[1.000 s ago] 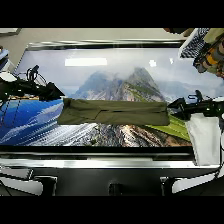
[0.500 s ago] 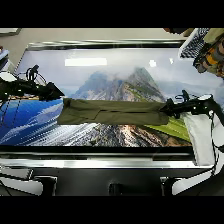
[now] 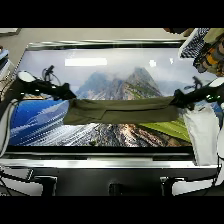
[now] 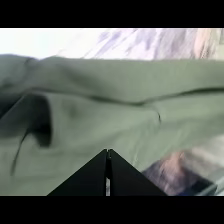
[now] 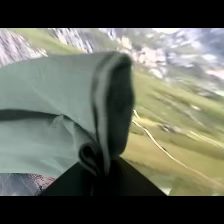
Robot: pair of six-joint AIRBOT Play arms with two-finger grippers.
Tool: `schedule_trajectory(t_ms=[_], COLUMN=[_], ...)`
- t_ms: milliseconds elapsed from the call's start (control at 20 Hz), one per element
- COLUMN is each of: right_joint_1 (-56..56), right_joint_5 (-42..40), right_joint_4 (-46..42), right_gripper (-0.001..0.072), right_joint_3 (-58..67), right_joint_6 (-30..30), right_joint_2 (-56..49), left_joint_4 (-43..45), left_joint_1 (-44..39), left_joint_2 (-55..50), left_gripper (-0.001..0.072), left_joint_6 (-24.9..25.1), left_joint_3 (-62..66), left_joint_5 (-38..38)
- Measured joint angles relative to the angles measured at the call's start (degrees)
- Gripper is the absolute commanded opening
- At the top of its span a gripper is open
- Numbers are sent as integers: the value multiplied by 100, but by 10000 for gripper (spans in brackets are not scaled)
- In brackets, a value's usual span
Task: Fold the clothes and pants, and hang the long-sleeved shirts on hangers.
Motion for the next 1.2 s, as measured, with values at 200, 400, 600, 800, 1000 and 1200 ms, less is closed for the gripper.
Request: schedule_trajectory(t_ms=[200, 400, 600, 800, 1000, 1200], right_joint_1=[2, 2, 2, 2, 2, 2], right_joint_5=[514, 710, 839, 1097, 1333, 1384], right_joint_4=[-382, -490, -496, -505, -505, -516], right_gripper=[31, 31, 32, 32, 32, 32], right_joint_3=[619, 909, 990, 1012, 1016, 1016], right_joint_6=[435, 813, 1099, 1432, 1792, 1930], right_joint_2=[498, 970, 1362, 1648, 1899, 2015], left_joint_4=[-293, -852, -1705, -2376, -2704, -2850], left_joint_1=[-1266, -2535, -3451, -3976, -4225, -4295], left_joint_2=[-343, -780, -1283, -1834, -2365, -2734], left_gripper=[14, 14, 13, 13, 12, 13], left_joint_6=[-726, -1388, -1753, -1873, -1930, -2028], left_joint_3=[-59, -74, 52, 529, 1228, 1707], left_joint_5=[1309, 2747, 3751, 4044, 3891, 3429])
